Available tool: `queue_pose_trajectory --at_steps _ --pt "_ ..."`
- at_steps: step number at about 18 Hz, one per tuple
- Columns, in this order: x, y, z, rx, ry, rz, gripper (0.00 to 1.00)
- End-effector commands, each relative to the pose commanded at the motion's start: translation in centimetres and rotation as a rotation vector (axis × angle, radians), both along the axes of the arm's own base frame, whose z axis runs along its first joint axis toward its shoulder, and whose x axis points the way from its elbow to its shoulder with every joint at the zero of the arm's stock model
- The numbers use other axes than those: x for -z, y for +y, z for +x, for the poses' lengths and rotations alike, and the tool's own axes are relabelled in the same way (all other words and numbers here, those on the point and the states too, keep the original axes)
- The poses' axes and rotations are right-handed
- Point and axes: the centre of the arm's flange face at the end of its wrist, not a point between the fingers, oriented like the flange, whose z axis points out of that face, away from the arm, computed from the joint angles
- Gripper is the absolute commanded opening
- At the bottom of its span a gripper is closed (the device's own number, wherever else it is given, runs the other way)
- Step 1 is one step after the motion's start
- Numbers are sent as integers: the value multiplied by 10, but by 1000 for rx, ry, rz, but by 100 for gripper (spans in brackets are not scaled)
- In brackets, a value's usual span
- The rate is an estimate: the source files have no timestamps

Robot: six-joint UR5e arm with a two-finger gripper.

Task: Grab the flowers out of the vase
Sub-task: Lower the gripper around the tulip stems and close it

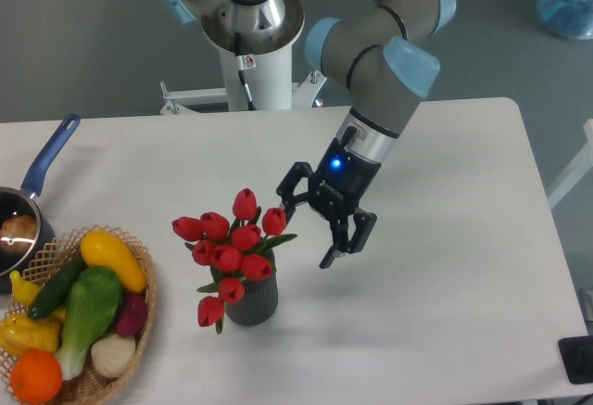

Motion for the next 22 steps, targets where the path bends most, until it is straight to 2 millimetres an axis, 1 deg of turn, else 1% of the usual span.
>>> queue_pose_trajectory --at_steps 4,8,11,12,13,15,16,17,22 --pt "4 12 14 8 -79 21 100" --pt "2 18 18 18 -184 93 100" --pt "6 24 23 46 -213 125 100" --pt "10 25 23 47 -219 123 94" --pt "13 26 22 47 -223 120 78" --pt "18 27 21 46 -232 115 33" --pt "19 27 21 47 -233 116 12" --pt "18 26 20 45 -231 117 0" --pt "13 23 17 44 -255 151 0"
